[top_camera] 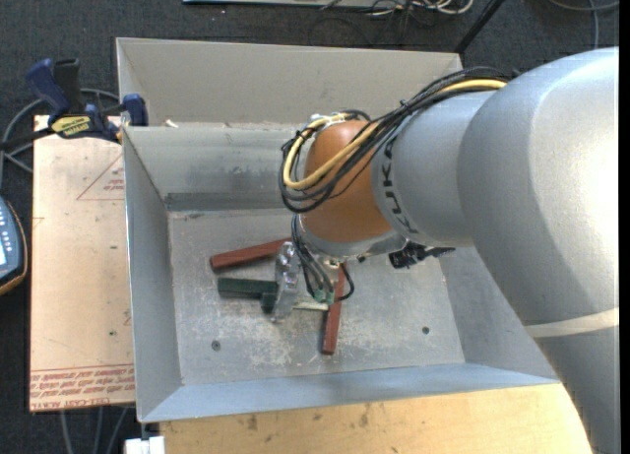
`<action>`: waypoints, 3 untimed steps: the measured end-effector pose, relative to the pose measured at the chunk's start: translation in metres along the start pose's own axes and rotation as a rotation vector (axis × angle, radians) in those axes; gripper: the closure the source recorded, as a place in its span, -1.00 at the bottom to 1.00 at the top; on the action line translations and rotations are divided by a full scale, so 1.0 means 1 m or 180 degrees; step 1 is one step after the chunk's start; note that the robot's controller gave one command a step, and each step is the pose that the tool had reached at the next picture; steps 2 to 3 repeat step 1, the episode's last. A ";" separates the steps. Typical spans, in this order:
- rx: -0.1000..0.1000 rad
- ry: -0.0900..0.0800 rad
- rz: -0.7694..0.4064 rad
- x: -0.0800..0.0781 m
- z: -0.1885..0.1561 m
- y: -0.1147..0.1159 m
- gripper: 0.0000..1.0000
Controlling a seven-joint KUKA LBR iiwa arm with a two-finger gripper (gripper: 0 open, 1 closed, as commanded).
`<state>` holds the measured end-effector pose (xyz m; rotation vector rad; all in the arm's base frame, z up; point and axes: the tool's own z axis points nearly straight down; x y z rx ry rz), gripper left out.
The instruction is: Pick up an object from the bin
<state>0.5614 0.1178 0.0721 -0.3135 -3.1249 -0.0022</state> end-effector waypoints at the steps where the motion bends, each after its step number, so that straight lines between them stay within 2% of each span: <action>1: -0.0013 -0.0037 -0.0255 -0.001 -0.149 0.028 1.00; 3: -0.0013 -0.0037 -0.0255 -0.001 -0.149 0.028 1.00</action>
Offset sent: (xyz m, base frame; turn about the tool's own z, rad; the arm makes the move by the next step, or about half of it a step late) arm 0.0046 0.0253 0.1441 -0.0790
